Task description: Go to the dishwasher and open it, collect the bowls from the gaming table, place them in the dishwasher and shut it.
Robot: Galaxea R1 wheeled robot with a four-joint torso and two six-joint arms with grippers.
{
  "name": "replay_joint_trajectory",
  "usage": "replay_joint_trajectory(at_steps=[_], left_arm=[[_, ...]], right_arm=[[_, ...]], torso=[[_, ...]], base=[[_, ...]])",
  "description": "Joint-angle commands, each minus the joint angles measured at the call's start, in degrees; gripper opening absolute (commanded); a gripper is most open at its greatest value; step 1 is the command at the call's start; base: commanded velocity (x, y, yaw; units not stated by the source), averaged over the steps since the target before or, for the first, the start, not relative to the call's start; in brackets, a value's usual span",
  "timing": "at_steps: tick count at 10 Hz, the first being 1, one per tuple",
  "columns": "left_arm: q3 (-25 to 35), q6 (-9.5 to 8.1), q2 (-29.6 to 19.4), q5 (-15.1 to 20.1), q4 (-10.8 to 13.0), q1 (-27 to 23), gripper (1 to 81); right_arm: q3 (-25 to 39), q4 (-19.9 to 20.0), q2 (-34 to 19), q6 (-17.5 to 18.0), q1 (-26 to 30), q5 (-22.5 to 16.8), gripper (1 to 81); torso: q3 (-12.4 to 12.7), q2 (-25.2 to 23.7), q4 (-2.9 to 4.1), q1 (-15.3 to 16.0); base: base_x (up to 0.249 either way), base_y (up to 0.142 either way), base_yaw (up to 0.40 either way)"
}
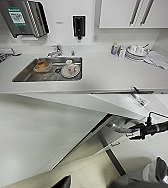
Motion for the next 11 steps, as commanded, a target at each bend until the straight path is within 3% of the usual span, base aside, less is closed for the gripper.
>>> replay_joint_trajectory(at_steps=[1, 5, 11], left_arm=[[1.0, 0.13, -2.1, 0.6, 0.4, -4.3, 81.1], [1.0, 0.13, -2.1, 0.7, 0.4, -4.3, 81.1], [0.8, 0.13, -1.9, 0.6, 0.4, -3.9, 81.1]], right_arm=[[-1.5, -0.6, -1.8, -1.4, 0.4, -7.3, 81.1], [-0.2, -0.4, -3.0, -8.6, -3.7, -5.5, 81.1], [3.5, -0.3, -4.8, -13.3, -9.3, -2.0, 81.1]], torso=[[0.0, 0.0, 0.0, 0.0], [0.0, 0.0, 0.0, 0.0], [0.0, 0.0, 0.0, 0.0]], base=[[0.0, 0.0, 0.0], [0.0, 0.0, 0.0], [0.0, 0.0, 0.0]])
